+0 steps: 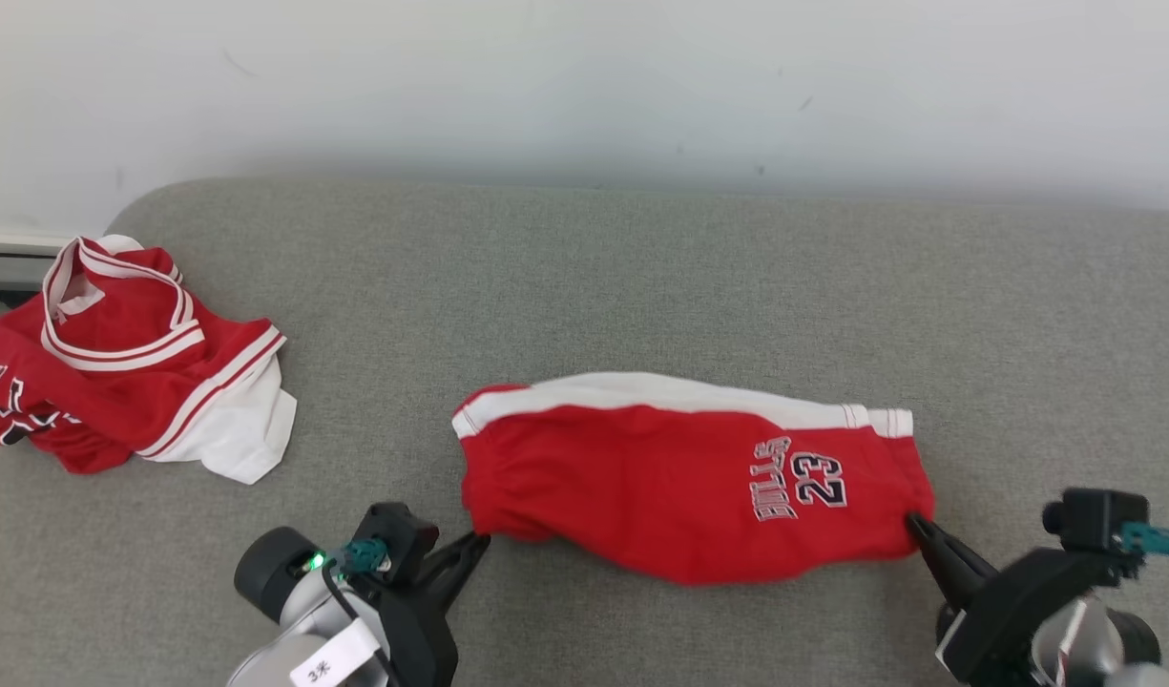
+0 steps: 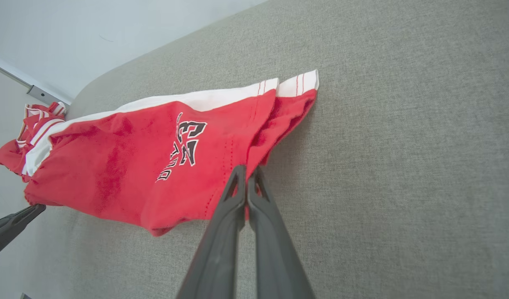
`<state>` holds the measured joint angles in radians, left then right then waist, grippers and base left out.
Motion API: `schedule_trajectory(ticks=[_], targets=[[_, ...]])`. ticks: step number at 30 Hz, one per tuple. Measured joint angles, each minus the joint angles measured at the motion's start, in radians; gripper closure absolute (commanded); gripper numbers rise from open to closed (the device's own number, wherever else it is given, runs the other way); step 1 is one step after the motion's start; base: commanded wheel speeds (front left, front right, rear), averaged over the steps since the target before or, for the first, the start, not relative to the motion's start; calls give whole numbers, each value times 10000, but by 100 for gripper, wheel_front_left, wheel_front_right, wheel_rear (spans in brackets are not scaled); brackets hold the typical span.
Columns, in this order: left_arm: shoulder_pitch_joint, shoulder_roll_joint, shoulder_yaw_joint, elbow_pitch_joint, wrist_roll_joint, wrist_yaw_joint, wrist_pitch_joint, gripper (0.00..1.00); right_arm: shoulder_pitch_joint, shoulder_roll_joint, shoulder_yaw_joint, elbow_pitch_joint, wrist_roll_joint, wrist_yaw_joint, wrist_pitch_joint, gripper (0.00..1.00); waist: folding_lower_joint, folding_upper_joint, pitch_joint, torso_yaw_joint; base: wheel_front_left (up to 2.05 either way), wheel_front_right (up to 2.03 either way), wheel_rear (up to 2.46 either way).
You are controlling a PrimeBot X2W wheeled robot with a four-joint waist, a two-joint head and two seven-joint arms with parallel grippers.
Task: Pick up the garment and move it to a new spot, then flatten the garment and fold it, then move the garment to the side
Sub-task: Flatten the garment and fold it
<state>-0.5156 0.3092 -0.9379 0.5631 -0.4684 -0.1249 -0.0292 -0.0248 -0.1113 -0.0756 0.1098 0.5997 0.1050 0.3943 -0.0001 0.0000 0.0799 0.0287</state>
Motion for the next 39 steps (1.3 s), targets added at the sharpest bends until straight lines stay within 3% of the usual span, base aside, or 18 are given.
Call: schedule_trajectory(ticks=[7,11,19,20,21,22,23,33,39], targets=[[539,759,-153,-1298,-92,0,932,100,1383,-21,-420,-1574,184,-449,560,100,0,0,-99,-79,0,0,0],[925,895,-232,-1912,-360,2,1463,100,1690,2,-497,-2117,253,-752,907,100,0,0,-72,-76,0,0,0],[1255,1267,-234,-2587,-604,280,2441,100,1939,21,-545,-2481,253,-1223,1486,100,1,1,-34,-47,0,0,0],[1256,1304,-226,-2635,-606,299,2531,71,2015,21,-539,-2485,253,-1271,1572,99,1,2,-41,-35,0,0,0],[1267,1340,-215,-2721,-621,387,2629,71,2076,21,-522,-2487,253,-1325,1670,99,1,2,-45,-23,0,0,0],[1282,1361,-186,-2821,-633,470,2696,15,2100,21,-497,-2493,253,-1367,1753,59,1,2,-41,-15,0,0,0],[1286,1369,-159,-2903,-635,512,2769,0,2100,17,-479,-2497,249,-1409,1831,0,0,1,-36,-6,0,0,0],[1857,1528,295,-3289,-1137,1319,3264,0,2245,-380,-326,-2355,-336,-1678,2303,0,2,2,-296,55,0,0,0],[2273,1321,1553,-3758,-1850,2115,2153,0,2191,-497,-972,-2531,-593,-1856,1682,0,2,1,-714,62,0,0,0]])
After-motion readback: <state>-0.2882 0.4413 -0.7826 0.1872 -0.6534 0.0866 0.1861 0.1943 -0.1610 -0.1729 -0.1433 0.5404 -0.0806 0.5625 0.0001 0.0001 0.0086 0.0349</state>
